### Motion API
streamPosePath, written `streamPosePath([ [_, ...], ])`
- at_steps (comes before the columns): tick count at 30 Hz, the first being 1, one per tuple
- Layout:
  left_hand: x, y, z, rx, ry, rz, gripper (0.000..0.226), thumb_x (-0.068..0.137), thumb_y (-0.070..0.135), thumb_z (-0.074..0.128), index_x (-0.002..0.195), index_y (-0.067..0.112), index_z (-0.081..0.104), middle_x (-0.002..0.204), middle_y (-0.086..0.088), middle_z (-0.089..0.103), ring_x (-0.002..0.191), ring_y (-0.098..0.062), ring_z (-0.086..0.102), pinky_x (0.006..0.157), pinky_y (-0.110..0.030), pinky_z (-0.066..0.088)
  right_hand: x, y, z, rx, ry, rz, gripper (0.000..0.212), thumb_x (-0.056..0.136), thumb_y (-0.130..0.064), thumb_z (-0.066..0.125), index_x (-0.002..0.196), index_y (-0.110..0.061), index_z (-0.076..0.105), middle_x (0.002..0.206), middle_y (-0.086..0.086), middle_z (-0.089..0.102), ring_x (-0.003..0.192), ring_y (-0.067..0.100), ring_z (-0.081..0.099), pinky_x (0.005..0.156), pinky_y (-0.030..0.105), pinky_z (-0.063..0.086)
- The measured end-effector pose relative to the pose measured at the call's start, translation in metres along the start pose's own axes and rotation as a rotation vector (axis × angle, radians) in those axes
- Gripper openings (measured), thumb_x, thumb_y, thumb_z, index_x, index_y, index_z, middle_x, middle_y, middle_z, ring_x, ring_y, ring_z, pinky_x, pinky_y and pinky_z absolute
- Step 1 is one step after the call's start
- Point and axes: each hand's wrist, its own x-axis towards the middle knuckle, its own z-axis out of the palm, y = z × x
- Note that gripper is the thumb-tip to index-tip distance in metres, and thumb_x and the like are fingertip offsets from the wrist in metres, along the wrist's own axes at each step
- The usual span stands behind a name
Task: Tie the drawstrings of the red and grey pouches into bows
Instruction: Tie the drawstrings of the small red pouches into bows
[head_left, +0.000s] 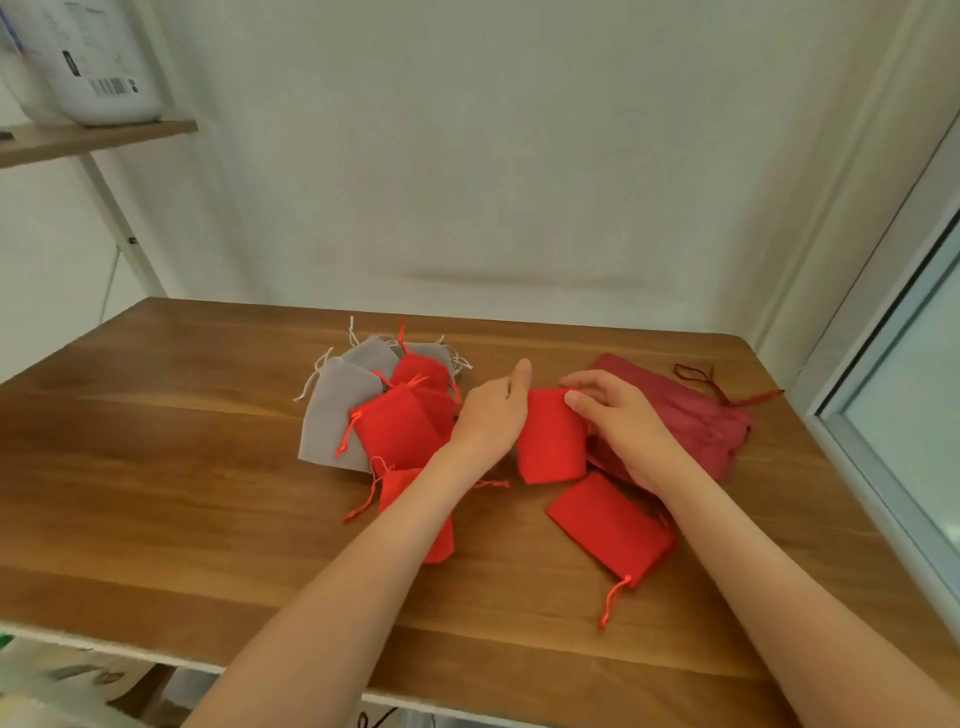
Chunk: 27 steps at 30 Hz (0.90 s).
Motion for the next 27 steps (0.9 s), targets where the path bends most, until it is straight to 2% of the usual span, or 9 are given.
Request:
streamPosePath([
  [2,0.013,-0.007,0.01,-0.07,0.012,-0.047,0.038,0.102,0.04,0.032,0.079,0.016,0.049,0.089,-0.008,0.058,0.091,-0.027,0.055,0.072,-0.033,0.034,0.003,0.009,-0.004,0.006,0.008,0.021,0.014,0.095,-0.016,0.056,0.106,-0.018,0.064,0.089,0.002,0.067,0.077,0.01,0.06,0.07,0.028,0.047],
  [4,0.024,-0.015,0.02,-0.209,0.022,-0.093,0.023,0.099,0.036,0.041,0.092,0.017,0.051,0.085,0.0,0.054,0.082,-0.022,0.055,0.069,-0.032,0.04,0.005,0.019,-0.007,0.046,0.038,0.034,0.014,0.096,-0.016,0.053,0.105,-0.017,0.063,0.085,0.003,0.064,0.073,0.012,0.056,0.067,0.028,0.045],
  [6,0.029,-0.022,0.026,-0.383,0.019,-0.124,0.013,0.099,0.03,0.046,0.09,0.022,0.051,0.076,0.0,0.052,0.062,-0.015,0.051,0.056,-0.026,0.042,0.007,0.025,-0.007,0.099,0.063,0.026,0.014,0.098,-0.014,0.049,0.105,-0.015,0.062,0.08,0.003,0.06,0.069,0.011,0.053,0.064,0.025,0.043],
  [8,0.03,-0.026,0.027,-0.504,0.005,-0.136,0.01,0.099,0.022,0.047,0.091,0.02,0.053,0.066,0.0,0.049,0.051,-0.009,0.044,0.044,-0.02,0.039,0.008,0.027,-0.006,0.117,0.073,0.017,0.016,0.098,-0.011,0.047,0.108,-0.013,0.06,0.073,0.001,0.055,0.062,0.007,0.05,0.059,0.02,0.042],
  [12,0.032,-0.027,0.024,-0.607,-0.043,-0.14,0.011,0.1,0.013,0.044,0.098,0.011,0.055,0.062,0.0,0.045,0.049,-0.008,0.042,0.043,-0.019,0.038,0.01,0.026,-0.007,0.108,0.079,0.022,0.017,0.097,-0.006,0.048,0.109,-0.014,0.058,0.073,0.0,0.049,0.06,0.006,0.048,0.057,0.021,0.042],
  [19,0.027,-0.027,0.02,-0.662,-0.03,-0.155,0.015,0.098,0.003,0.041,0.099,0.007,0.055,0.062,-0.002,0.044,0.048,-0.009,0.041,0.043,-0.017,0.038,0.009,0.026,-0.008,0.088,0.087,0.01,0.018,0.095,-0.002,0.05,0.107,-0.011,0.058,0.075,0.002,0.051,0.062,0.011,0.05,0.061,0.024,0.044],
  [27,0.029,-0.039,0.008,-0.698,0.09,-0.07,0.021,0.099,0.001,0.038,0.097,0.014,0.054,0.059,0.001,0.041,0.043,-0.003,0.039,0.044,-0.019,0.036,0.009,0.018,-0.023,0.015,0.283,-0.037,0.03,0.092,0.005,0.047,0.086,-0.02,0.062,0.069,-0.001,0.049,0.055,0.009,0.043,0.055,0.019,0.039],
])
